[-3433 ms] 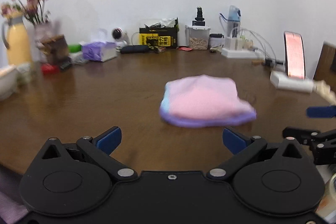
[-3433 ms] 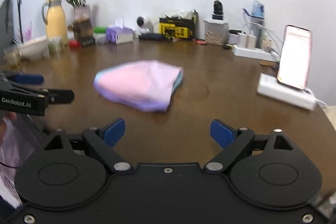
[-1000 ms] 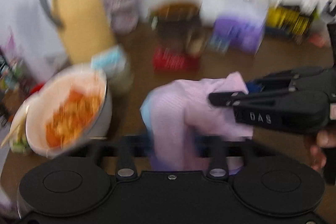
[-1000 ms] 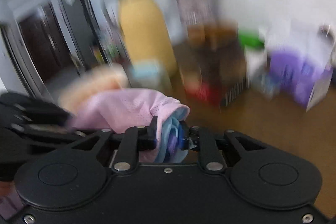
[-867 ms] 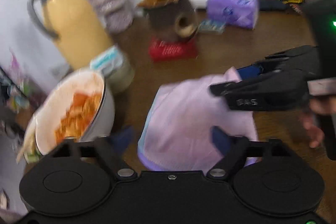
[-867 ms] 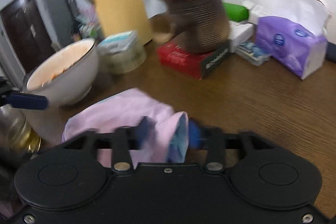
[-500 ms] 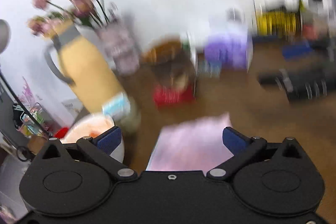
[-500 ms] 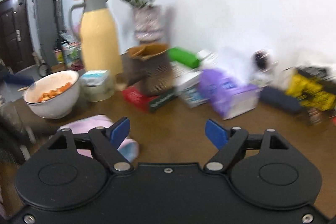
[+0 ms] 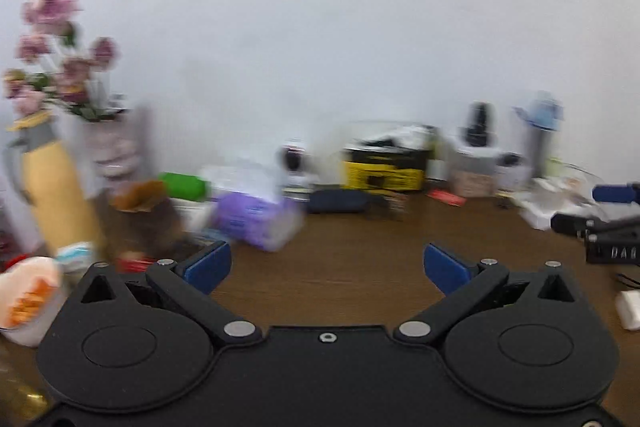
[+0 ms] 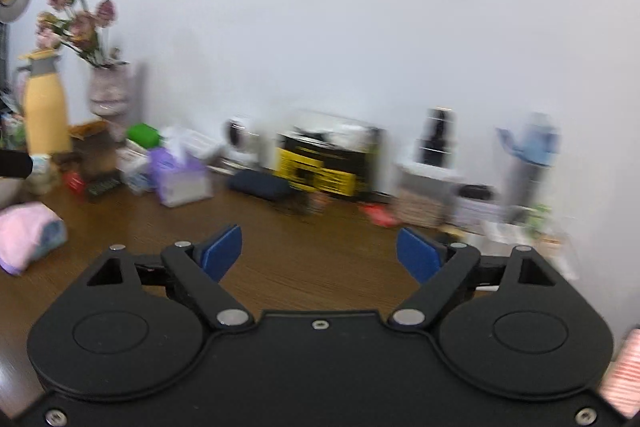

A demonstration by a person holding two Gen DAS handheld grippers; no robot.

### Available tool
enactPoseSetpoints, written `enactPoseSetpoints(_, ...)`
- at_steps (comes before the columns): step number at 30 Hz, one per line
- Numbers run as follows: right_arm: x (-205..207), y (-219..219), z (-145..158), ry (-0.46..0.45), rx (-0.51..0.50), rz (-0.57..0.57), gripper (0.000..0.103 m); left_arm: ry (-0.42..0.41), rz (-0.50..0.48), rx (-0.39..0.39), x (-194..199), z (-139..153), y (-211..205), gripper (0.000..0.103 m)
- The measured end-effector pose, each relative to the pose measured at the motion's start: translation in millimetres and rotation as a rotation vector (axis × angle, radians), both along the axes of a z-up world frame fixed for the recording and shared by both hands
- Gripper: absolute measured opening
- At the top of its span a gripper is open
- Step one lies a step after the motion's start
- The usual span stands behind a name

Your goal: Fold clothes

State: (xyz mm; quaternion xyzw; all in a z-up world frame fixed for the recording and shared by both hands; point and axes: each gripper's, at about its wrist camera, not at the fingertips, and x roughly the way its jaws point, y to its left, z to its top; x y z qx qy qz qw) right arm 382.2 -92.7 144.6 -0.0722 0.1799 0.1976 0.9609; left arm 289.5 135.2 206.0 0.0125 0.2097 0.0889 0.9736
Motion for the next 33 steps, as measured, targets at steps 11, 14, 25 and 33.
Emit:
enactPoseSetpoints(11,-50.7,-95.2,-21.4,0.085,0.03,-0.132,0.089,0.04,-0.003,-0.097,-8.0,-31.8,-45.9,0.103)
enactPoseSetpoints(14,-85.2,-95.6,-31.8,0.107,0.072,-0.122,0.09,0.015,-0.021,-0.115,-40.6,-38.1,-49.4,0.103)
enactPoseSetpoints(25,-234.9,-99.9,-105.8,0.366,0.048,-0.147,0.093,0.172,-0.072,-0.157,-187.3,-127.7,-52.6,0.103)
enactPoseSetpoints(33,-297.5,-93.8,-145.6,0.385,-0.008,-0.091,0.093,0.154,0.032,-0.076,-257.9,-175.3,-70.5,0.103)
